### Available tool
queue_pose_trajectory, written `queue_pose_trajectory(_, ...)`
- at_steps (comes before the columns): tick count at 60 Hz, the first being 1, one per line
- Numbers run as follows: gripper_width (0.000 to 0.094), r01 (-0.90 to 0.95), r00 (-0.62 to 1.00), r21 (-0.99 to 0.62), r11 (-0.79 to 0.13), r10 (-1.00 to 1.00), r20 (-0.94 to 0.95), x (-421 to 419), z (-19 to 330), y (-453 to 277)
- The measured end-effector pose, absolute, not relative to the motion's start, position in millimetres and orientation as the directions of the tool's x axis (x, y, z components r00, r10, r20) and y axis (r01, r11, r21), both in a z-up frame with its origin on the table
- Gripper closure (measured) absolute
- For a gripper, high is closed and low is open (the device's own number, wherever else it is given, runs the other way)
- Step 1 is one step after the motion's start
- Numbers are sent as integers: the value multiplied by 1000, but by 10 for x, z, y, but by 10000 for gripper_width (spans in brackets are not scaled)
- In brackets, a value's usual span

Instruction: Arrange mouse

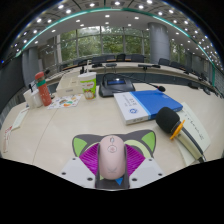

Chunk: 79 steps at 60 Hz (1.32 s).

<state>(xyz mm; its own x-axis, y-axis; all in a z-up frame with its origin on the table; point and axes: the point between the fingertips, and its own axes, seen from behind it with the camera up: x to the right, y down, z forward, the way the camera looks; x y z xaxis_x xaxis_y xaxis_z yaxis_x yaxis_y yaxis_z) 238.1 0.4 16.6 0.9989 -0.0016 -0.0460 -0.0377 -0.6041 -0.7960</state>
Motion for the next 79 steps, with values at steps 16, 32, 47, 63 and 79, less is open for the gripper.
queue_pose_trajectory(16,74,-27,999,-781,-624,18,-48,2392,85,-192)
queue_pose_trajectory(32,82,-6,1000,-828,-561,-26,10,2287,1164,-968)
queue_pose_trajectory(47,79,-9,998,-856,-517,-62,27,1913,2051,-2356)
queue_pose_trajectory(63,85,10,998,-857,-515,-50,42,1576,2325,-3246)
queue_pose_trajectory(79,84,15,997,-852,-524,-51,49,1511,2281,-3517)
